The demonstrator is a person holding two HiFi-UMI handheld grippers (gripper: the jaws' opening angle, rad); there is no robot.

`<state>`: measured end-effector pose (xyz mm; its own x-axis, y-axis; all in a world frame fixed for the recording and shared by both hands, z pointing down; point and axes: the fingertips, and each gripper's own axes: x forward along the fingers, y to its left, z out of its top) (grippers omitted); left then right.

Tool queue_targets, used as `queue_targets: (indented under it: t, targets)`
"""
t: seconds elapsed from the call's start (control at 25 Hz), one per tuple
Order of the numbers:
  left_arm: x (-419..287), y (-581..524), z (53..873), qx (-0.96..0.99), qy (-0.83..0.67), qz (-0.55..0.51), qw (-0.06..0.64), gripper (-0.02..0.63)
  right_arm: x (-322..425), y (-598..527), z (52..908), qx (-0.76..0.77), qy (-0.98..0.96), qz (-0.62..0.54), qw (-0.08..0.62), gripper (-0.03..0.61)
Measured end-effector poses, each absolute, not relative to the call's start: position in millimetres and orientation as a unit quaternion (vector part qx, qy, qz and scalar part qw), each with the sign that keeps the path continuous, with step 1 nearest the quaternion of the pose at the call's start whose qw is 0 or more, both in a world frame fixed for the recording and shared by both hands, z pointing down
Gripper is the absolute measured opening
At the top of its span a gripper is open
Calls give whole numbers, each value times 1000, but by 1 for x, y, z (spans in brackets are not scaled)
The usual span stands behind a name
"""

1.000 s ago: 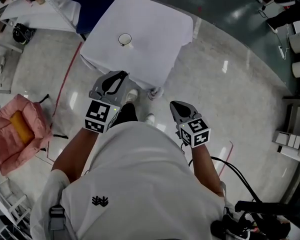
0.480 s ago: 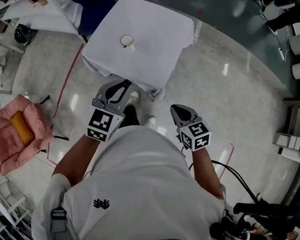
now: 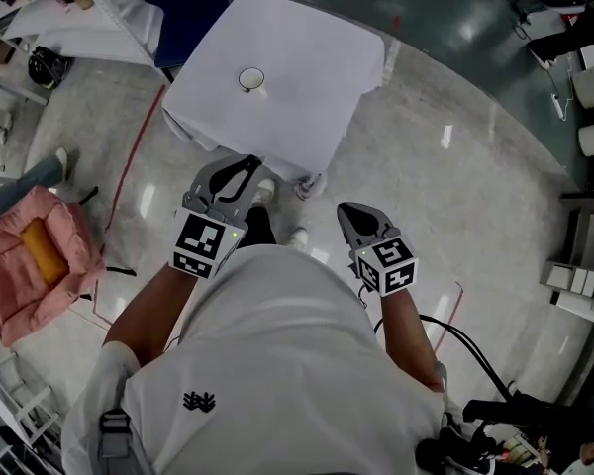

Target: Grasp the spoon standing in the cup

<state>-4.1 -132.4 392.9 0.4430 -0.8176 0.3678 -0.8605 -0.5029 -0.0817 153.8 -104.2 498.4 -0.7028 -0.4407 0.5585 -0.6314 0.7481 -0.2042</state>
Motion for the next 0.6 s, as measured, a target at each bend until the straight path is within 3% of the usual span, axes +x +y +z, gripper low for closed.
queue_targets:
  t: [0.6]
  targets:
    - [-2,-144,398,850,-490,182,62,54,153,-112,505,295,-900,199,251,8]
